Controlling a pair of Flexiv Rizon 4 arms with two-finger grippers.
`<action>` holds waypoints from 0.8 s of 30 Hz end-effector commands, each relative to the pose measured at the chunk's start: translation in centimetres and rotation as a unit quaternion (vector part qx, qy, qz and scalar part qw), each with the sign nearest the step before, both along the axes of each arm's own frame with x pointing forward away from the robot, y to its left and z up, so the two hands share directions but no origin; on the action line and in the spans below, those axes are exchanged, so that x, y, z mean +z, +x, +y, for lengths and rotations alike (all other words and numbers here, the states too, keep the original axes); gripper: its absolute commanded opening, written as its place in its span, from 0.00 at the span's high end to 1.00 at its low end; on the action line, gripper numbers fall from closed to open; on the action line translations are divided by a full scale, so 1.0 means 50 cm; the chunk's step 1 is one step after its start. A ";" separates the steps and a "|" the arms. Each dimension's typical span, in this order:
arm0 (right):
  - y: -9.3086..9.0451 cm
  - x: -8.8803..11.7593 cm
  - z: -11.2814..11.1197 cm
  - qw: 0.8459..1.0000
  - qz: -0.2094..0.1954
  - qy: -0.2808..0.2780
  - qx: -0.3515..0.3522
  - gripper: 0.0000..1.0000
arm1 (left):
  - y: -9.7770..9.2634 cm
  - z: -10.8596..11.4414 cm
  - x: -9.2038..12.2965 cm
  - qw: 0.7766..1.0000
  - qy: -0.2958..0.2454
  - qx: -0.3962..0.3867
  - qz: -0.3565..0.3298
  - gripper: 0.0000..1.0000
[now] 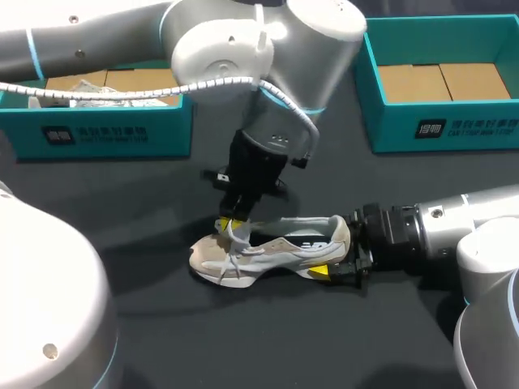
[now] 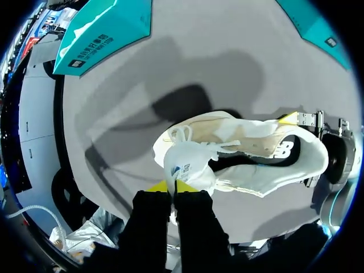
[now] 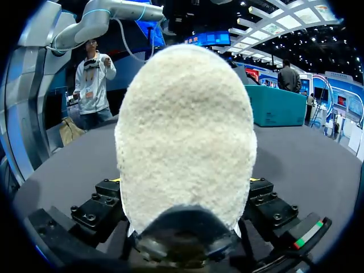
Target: Take the shoe out of the shoebox, open the shoe tongue, remove and reinsert the insole, then place the shoe into the shoebox
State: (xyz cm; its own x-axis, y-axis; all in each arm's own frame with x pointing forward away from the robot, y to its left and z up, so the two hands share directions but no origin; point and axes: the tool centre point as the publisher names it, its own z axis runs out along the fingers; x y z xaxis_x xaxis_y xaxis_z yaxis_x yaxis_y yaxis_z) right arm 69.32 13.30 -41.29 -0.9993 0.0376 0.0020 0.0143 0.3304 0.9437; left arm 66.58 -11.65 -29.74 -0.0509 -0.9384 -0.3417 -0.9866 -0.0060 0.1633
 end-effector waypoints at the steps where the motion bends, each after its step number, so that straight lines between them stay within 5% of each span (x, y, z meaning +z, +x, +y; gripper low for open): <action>1: -0.001 0.000 0.000 1.000 0.000 -0.001 0.000 1.00 | 0.000 0.024 -0.029 0.998 -0.068 0.009 0.002 1.00; 16: -0.001 0.000 0.000 1.000 0.000 -0.001 0.000 1.00 | 0.010 0.083 -0.102 0.999 -0.045 -0.008 0.004 1.00; 19: -0.001 0.000 0.000 1.000 0.000 -0.001 0.000 1.00 | 0.009 0.093 -0.110 0.999 -0.038 -0.011 0.003 0.76; 24: -0.001 0.000 0.000 1.000 0.000 -0.001 0.000 1.00 | 0.010 0.110 -0.114 0.999 -0.030 -0.012 0.001 0.60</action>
